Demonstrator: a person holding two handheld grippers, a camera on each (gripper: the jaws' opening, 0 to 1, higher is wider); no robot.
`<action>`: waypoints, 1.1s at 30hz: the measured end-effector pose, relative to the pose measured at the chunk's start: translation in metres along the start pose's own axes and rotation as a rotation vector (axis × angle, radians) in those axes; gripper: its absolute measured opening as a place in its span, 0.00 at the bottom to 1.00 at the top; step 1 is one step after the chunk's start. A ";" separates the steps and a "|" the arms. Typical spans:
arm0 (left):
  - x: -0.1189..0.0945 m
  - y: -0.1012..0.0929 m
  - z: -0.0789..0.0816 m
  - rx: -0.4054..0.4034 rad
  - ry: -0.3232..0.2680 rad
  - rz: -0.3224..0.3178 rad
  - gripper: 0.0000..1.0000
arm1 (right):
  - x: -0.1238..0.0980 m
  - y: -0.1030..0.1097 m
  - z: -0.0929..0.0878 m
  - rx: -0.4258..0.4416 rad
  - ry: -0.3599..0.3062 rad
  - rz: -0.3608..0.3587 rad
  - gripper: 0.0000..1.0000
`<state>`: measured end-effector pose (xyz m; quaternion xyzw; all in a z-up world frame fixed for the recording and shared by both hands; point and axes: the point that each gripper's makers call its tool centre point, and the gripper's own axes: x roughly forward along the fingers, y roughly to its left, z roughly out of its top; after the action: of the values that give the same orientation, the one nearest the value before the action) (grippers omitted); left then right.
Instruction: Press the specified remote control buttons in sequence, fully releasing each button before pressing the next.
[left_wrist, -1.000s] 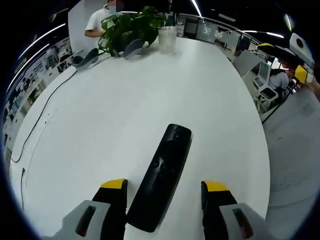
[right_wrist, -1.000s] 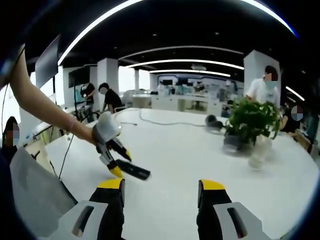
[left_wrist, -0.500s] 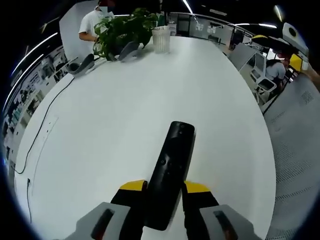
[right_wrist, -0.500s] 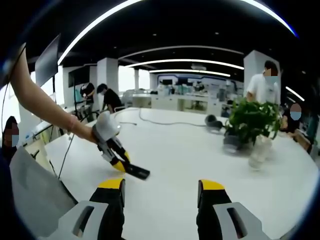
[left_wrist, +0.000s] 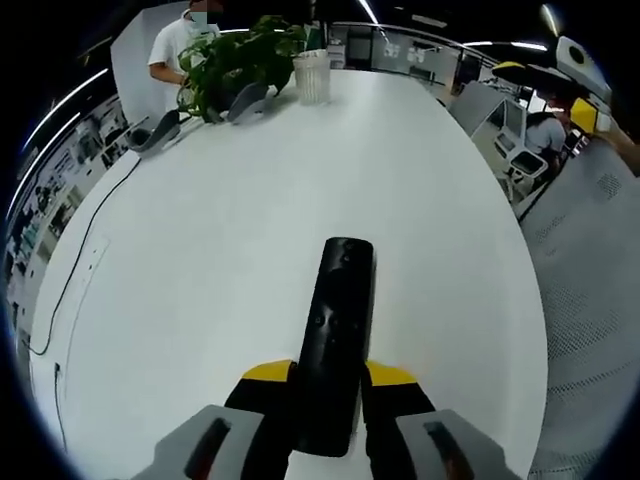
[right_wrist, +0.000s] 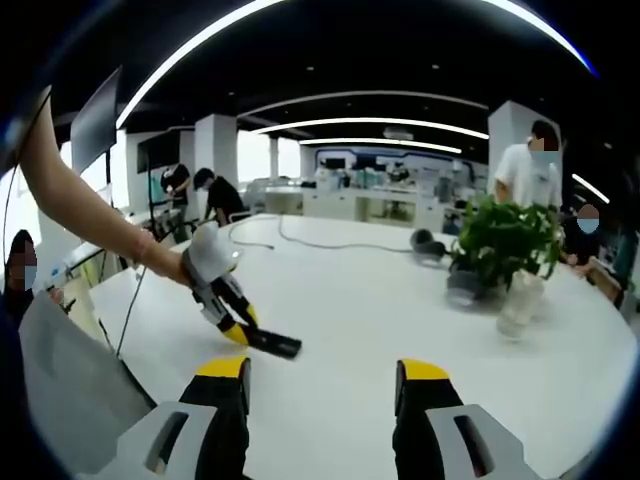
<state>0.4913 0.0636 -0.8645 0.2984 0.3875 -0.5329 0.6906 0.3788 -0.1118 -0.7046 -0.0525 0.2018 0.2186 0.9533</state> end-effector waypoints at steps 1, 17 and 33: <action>0.000 -0.001 0.000 0.001 0.001 -0.001 0.25 | 0.000 0.000 0.000 0.000 0.000 0.000 0.56; -0.001 -0.010 -0.002 -0.002 0.004 -0.012 0.25 | 0.000 0.000 0.000 -0.004 0.002 0.001 0.56; -0.002 -0.019 -0.003 -0.010 -0.008 -0.021 0.25 | 0.000 0.000 -0.001 -0.009 0.010 0.002 0.55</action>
<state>0.4720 0.0619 -0.8645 0.2888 0.3904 -0.5395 0.6878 0.3786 -0.1116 -0.7059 -0.0576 0.2054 0.2202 0.9518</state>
